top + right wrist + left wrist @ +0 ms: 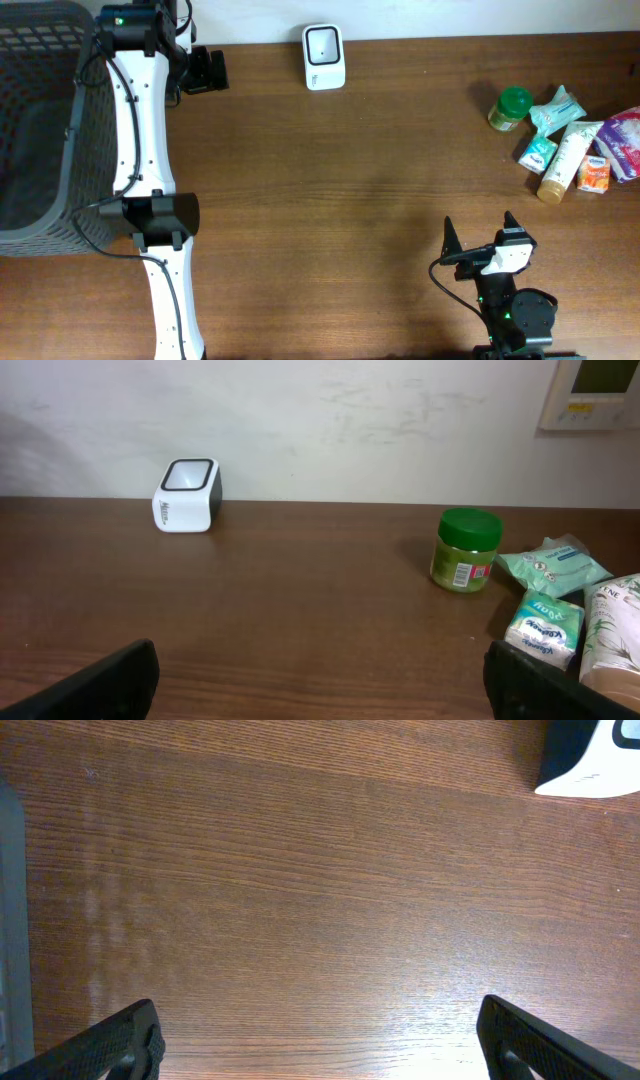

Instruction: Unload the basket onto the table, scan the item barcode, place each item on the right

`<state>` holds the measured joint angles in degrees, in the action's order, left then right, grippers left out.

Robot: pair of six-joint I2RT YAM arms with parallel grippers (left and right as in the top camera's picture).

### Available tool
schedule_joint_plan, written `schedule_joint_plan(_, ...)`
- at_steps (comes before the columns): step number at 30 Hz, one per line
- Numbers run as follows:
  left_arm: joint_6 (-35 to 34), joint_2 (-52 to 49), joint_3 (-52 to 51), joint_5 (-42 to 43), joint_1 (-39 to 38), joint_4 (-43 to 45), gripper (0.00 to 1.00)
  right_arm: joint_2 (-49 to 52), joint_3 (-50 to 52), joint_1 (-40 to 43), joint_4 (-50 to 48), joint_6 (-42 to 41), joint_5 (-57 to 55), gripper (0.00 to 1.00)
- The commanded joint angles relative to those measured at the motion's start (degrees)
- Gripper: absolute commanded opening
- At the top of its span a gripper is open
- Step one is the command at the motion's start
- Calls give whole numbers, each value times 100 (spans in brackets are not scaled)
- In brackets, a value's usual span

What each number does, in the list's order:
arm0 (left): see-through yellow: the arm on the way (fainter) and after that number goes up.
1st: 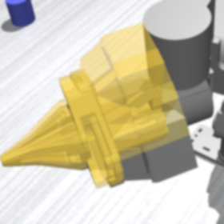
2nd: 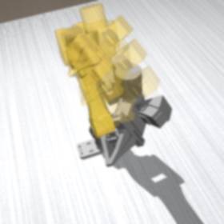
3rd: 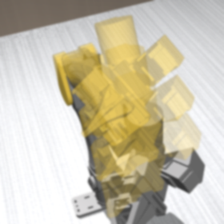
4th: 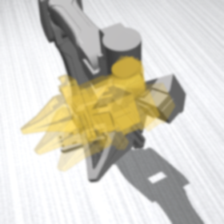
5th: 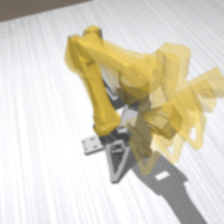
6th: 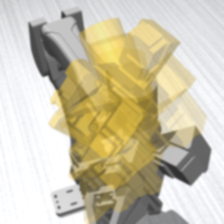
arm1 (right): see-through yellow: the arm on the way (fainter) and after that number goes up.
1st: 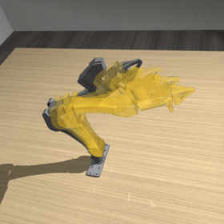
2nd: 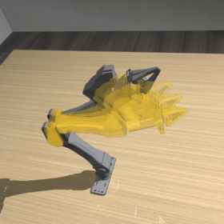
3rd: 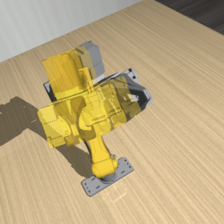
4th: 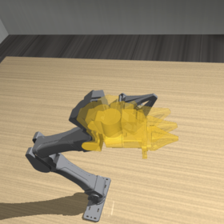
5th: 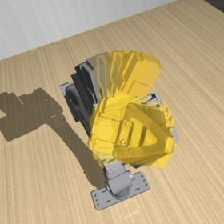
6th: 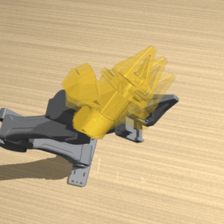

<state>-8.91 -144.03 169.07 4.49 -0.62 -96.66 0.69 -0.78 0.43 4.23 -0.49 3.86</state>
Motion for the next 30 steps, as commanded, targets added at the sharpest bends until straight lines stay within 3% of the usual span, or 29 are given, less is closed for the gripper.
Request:
schedule_joint_plan(1, -48, -9, 13, 17, -7, -4, 99, -50, 46, -42, 11, -59, -92, 99)
schedule_joint_plan(20, -50, 374, -243, 68, -140, 15, 99, -50, 46, -42, 11, -61, -92, 99)
schedule_joint_plan(23, -48, 1167, -1386, -9, -446, 831, 99, -48, 46, -42, 11, -61, -92, 98)
schedule_joint_plan(27, -44, 3427, -5412, -1226, -1307, 3827, 99, -48, 46, -42, 11, -61, -92, 99)
schedule_joint_plan(30, -46, 4649, -7589, -2315, -1720, 4533, 99, -48, 46, -42, 11, -59, -92, 99)
